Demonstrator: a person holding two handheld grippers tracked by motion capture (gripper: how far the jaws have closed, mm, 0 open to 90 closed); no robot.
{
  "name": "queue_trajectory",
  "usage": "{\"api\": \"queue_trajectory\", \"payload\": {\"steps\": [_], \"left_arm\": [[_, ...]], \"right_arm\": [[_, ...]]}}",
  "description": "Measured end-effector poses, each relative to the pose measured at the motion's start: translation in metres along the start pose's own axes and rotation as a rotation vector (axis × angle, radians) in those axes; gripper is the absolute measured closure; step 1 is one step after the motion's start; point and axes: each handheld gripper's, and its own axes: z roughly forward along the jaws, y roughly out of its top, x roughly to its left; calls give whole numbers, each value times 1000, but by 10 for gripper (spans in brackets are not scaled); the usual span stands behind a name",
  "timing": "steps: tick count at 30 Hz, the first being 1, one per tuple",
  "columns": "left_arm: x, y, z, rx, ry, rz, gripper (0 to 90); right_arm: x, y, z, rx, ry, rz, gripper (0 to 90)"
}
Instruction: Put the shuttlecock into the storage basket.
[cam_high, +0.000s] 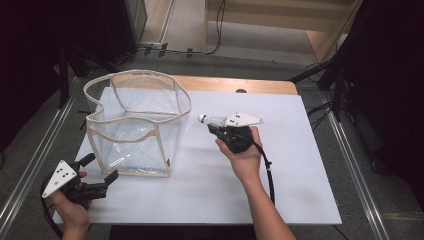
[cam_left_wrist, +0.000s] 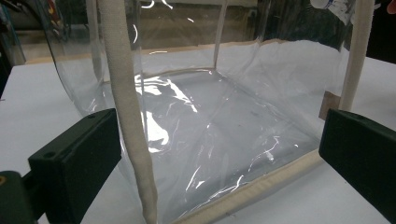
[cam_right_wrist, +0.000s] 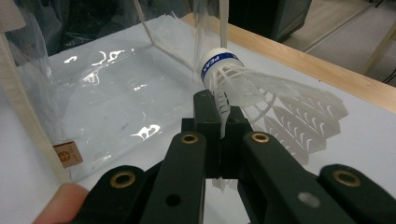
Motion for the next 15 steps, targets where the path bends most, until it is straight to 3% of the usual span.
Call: {"api": "queue_trajectory", "payload": {"steps": [15], "left_arm": [[0,0,1,3,1,3,0]], "right_arm": [[-4,8,-9,-8,-11,3,877]]}}
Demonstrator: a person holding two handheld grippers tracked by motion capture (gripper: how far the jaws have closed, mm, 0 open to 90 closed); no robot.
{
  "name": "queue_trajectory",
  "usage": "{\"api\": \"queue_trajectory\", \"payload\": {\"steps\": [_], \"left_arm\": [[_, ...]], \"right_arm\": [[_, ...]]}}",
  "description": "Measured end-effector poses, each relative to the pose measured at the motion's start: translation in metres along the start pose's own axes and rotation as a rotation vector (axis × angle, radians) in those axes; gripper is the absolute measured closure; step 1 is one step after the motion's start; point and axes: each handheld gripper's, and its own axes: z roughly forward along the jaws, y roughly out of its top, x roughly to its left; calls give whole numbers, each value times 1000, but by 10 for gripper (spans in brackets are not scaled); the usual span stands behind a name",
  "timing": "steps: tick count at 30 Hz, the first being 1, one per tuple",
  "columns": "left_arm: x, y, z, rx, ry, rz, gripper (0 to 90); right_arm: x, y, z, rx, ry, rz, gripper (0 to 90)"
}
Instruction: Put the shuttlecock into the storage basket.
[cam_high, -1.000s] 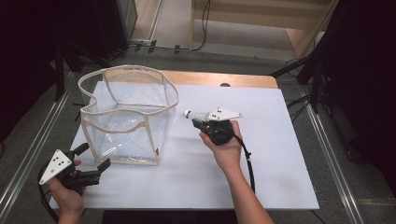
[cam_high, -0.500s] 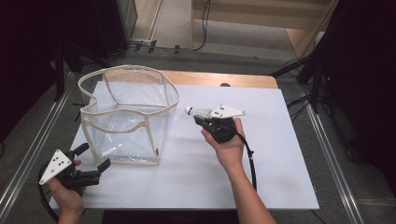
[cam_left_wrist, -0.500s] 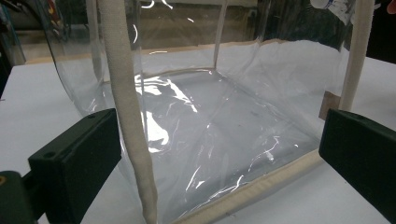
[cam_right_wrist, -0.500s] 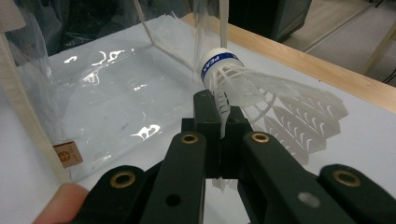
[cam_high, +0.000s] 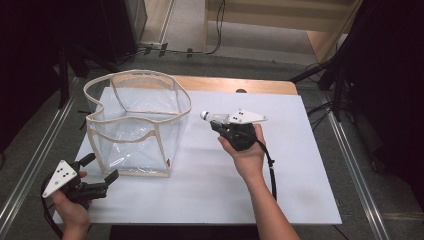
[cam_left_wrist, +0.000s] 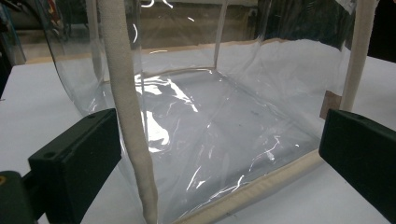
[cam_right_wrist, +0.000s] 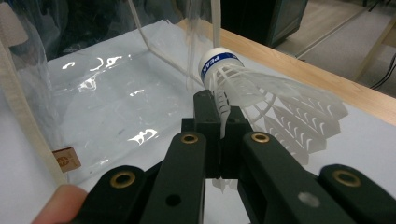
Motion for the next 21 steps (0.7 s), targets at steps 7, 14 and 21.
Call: {"api": "queue_trajectory", "payload": {"steps": [7,14,21], "left_arm": [[0,0,1,4,1,-1,0],[0,0,0,4,0,2,0],[0,0,0,4,0,2,0]], "right_arm": [[-3,7,-4,-11,-11,8,877],[-4,15,-10,-28,-18,4,877],[-4,18,-14,-46,-22,10,877]]}}
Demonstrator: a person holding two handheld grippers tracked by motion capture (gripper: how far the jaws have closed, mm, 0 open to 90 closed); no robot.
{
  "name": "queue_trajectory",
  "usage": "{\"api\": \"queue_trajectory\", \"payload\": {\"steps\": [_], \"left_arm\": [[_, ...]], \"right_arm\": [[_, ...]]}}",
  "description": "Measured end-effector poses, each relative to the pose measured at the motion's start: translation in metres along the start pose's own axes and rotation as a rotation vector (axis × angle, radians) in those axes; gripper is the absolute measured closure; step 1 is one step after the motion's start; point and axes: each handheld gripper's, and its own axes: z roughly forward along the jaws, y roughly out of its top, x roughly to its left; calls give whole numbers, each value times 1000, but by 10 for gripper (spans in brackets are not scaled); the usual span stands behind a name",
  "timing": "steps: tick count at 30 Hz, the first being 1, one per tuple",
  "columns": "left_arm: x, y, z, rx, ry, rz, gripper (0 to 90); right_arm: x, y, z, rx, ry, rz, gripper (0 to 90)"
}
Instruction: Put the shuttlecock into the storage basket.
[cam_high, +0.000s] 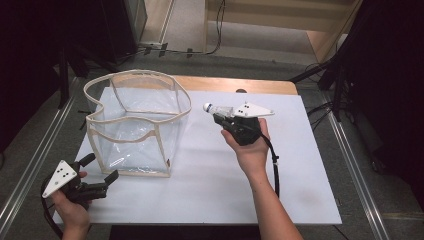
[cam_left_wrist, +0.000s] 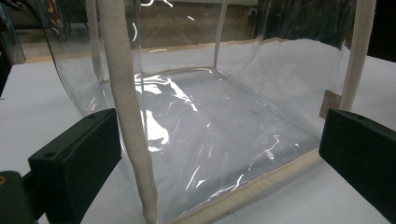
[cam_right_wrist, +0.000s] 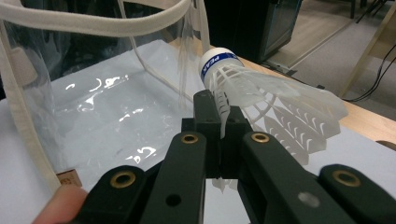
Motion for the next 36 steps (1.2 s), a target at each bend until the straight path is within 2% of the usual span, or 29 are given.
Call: {"api": "queue_trajectory", "payload": {"steps": [4,8,10,19,21,23,26,30,36], "left_arm": [[0,0,0,1,0,3,0],[-1,0,1,5,5,3,0],[-1,0,0,2,0,3,0],[-1,0,1,9,5,8,0],[-1,0,1,9,4,8,0],[-1,0,1,6,6,4,0],[-1,0,2,13,11,12,0],[-1,0,1,6,7,5,0],[0,0,1,2,3,0,0]], "right_arm": [[0,2,0,-2,-2,-3,877],[-1,3,-1,-12,0,18,877],[1,6,-2,-13,-6,-2,877],[2,13,-10,-36,-6,-1,878],[5,16,-10,-38,-4,-14,878],[6,19,-10,-45,-1,-24,877],[9,22,-10,-56,18,-11,878],[15,27,-8,-63,21,-35,878],[17,30,-5,-66,26,-33,878]]}}
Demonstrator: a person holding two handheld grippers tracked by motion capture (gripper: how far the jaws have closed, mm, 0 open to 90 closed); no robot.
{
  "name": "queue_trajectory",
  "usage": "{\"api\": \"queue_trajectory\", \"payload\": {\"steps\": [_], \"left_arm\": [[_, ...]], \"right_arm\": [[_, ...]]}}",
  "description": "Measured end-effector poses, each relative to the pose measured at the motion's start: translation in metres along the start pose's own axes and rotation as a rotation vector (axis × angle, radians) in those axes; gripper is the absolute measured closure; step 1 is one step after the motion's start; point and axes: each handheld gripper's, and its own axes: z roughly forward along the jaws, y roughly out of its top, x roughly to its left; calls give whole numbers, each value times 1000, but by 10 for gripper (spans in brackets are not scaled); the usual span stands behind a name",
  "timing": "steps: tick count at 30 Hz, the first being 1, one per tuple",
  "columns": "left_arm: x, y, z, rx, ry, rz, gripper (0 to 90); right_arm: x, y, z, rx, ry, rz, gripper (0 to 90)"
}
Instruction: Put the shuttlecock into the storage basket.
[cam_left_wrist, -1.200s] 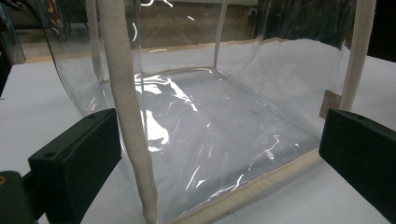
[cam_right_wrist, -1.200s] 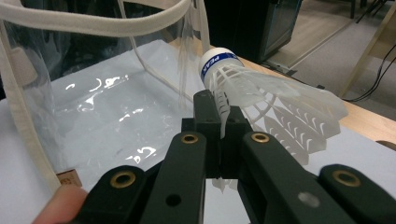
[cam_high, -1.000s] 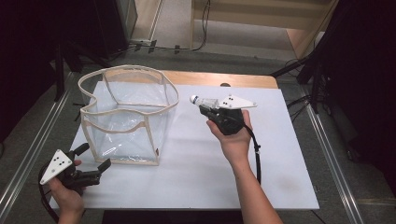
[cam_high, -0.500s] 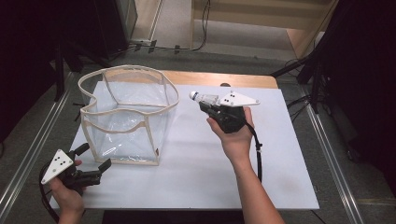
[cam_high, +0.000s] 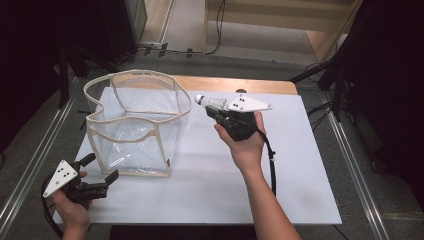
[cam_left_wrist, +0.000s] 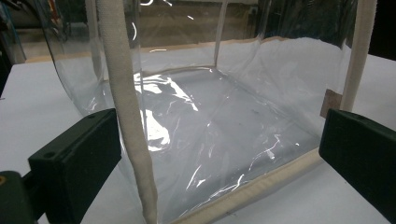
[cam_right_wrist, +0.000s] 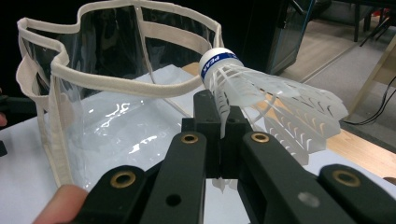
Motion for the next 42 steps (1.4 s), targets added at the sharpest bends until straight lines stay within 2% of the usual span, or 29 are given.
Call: {"api": "queue_trajectory", "payload": {"steps": [17,21,42], "left_arm": [[0,0,0,2,-3,-4,0],[1,0,0,2,3,-12,0],[1,0,0,6,-3,-9,0]], "right_arm": [[2,7,4,-16,0,11,878],[4,13,5,-21,-16,-15,878],[17,22,23,-29,27,-27,878]]}}
